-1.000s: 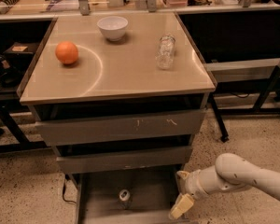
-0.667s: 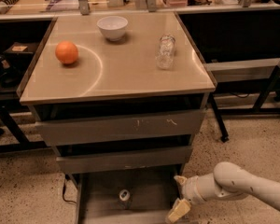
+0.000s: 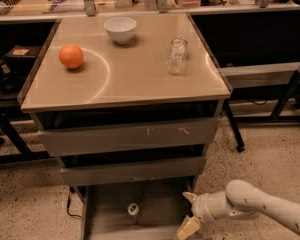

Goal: Pick redbull can from bottom drawer and place on counter

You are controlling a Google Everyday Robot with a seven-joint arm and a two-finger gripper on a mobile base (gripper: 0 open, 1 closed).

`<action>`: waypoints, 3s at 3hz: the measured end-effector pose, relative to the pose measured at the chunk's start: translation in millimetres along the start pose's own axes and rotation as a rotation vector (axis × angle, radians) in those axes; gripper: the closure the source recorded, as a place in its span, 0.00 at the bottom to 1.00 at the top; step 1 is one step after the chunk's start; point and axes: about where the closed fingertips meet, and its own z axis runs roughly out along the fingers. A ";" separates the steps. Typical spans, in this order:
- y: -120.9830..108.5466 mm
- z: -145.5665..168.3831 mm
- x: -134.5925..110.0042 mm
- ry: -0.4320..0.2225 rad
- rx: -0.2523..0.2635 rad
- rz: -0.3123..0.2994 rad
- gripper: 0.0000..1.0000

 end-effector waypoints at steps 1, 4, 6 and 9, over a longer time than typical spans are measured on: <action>-4.7 22.8 11.8 -0.042 0.002 0.010 0.00; -32.5 92.4 18.9 -0.179 -0.005 0.013 0.00; -47.3 150.8 -2.2 -0.284 -0.062 -0.036 0.00; -51.4 173.6 -5.6 -0.339 -0.076 -0.038 0.00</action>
Offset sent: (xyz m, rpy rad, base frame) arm 0.0284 0.0412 -0.0883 0.1654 -0.0713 -0.0558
